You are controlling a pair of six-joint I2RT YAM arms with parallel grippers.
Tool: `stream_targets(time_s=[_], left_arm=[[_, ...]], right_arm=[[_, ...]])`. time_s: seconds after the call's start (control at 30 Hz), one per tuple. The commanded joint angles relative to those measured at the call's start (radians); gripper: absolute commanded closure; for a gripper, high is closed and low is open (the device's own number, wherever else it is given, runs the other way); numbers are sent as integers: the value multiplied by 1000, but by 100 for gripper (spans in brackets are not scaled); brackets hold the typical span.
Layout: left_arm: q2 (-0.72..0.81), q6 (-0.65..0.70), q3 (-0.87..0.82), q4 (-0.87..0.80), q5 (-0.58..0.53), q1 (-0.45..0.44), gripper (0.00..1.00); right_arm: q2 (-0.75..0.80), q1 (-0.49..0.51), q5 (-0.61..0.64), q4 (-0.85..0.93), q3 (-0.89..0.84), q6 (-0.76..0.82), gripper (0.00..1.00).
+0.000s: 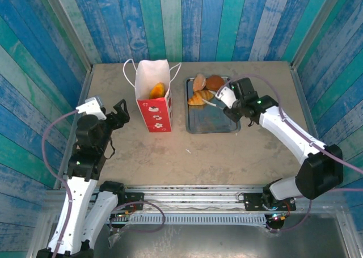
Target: Place the fake bread into the paper bag
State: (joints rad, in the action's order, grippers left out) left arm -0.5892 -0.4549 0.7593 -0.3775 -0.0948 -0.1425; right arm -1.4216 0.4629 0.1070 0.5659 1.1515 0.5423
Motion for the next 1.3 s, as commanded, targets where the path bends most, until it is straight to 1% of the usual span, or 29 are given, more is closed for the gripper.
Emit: stream_targets(time_s=[0.0,0.2,0.3,0.4,0.5,0.57,0.6,0.8,1.1,1.27], left_arm=[[-11,27,-7,60,-33,-3,6],[-34,33,-8,92,-64,-3,6],[-48,39,-8,100,-82,-4,6],[-62,47,-5,107,-95,-3,6],[-74,53,-4,111,-105,-3,6],[-81,54,-4,113,-107,-4,6],[-84,55,-6,116,-106,-3,6],[-99,56,-8,123,-118,-3,6],[-103,52,-4,123,-120,-3,6],[-104,49,1,118,-122,-3,6]], right_arm=[[-26,36,74,-149,-13,201,54],[-156,64,145,-149,58,307,54],[-217,73,200,-147,98,341,53],[-261,78,223,-152,127,359,52],[-278,79,239,-164,139,370,51],[-282,79,247,-168,137,387,45],[-285,79,253,-169,136,394,45],[-314,81,258,-173,147,409,45],[-379,83,310,-197,180,421,45],[-394,83,316,-198,186,432,45]])
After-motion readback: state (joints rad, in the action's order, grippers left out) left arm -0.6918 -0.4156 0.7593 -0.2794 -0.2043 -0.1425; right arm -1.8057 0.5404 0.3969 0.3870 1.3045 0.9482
